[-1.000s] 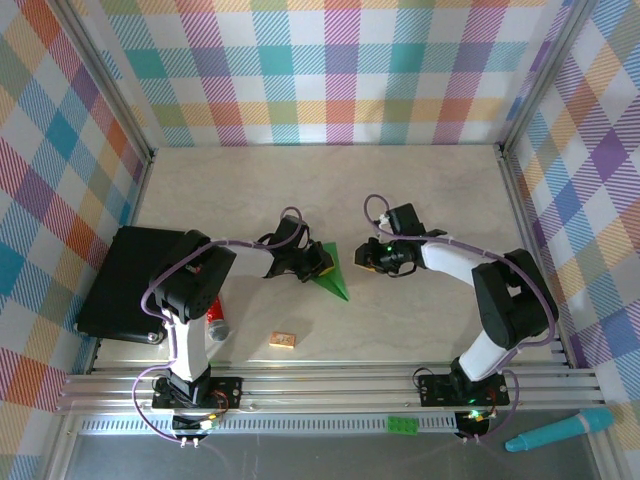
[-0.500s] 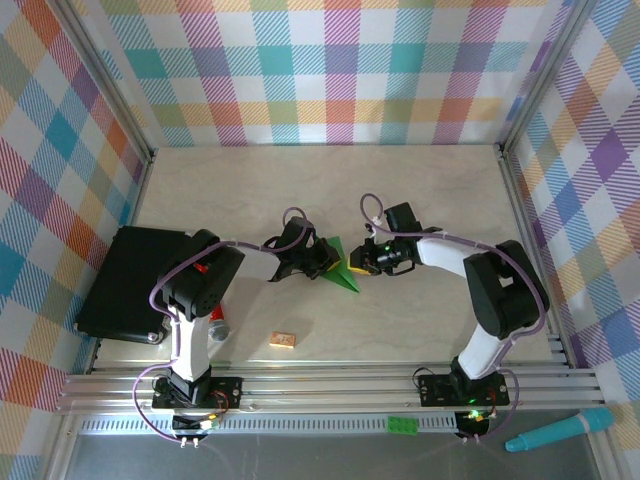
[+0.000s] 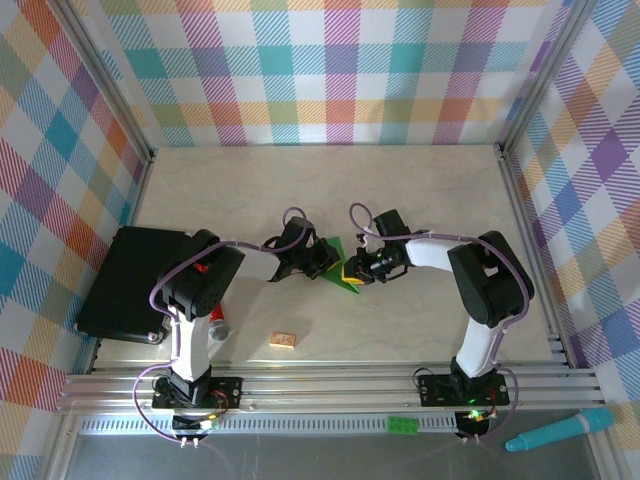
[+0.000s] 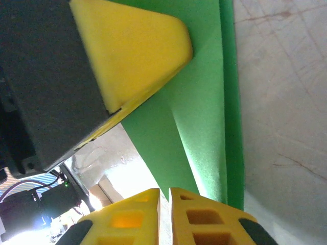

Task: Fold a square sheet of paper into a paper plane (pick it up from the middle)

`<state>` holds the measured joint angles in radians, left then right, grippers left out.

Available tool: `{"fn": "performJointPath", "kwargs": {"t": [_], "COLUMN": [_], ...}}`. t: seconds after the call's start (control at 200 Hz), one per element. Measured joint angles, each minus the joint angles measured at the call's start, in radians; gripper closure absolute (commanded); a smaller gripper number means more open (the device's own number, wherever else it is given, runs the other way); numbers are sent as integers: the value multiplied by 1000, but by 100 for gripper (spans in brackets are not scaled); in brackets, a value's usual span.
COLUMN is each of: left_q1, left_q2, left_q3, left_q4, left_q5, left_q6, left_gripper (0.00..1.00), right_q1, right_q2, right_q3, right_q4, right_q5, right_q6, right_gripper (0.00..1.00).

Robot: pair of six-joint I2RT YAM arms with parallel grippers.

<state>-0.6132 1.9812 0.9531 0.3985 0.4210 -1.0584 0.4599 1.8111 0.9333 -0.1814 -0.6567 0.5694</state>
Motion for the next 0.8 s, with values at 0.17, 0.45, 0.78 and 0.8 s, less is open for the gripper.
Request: {"fn": "performJointPath", "kwargs": {"t": [0.17,0.45,0.78,0.8], "left_q1": [0,0,0,0], "left_q2": [0,0,0,0], "left_q3": [0,0,0,0], "left_q4": [0,-2,-3,-3], "left_q5": [0,0,1,2], "left_q6": [1,8,21,23], "left_gripper": [90,90,90,90], "right_q1": [5,6,6,6], "right_q2": [11,20,40,40], "right_q3": [-4,-19,-32,-32], "right_q4": [3,11,28,29], "right_q5": [-10,-15,-23,-23], "right_q6": [3,3,3,3], "right_gripper": [85,85,84,84]}}
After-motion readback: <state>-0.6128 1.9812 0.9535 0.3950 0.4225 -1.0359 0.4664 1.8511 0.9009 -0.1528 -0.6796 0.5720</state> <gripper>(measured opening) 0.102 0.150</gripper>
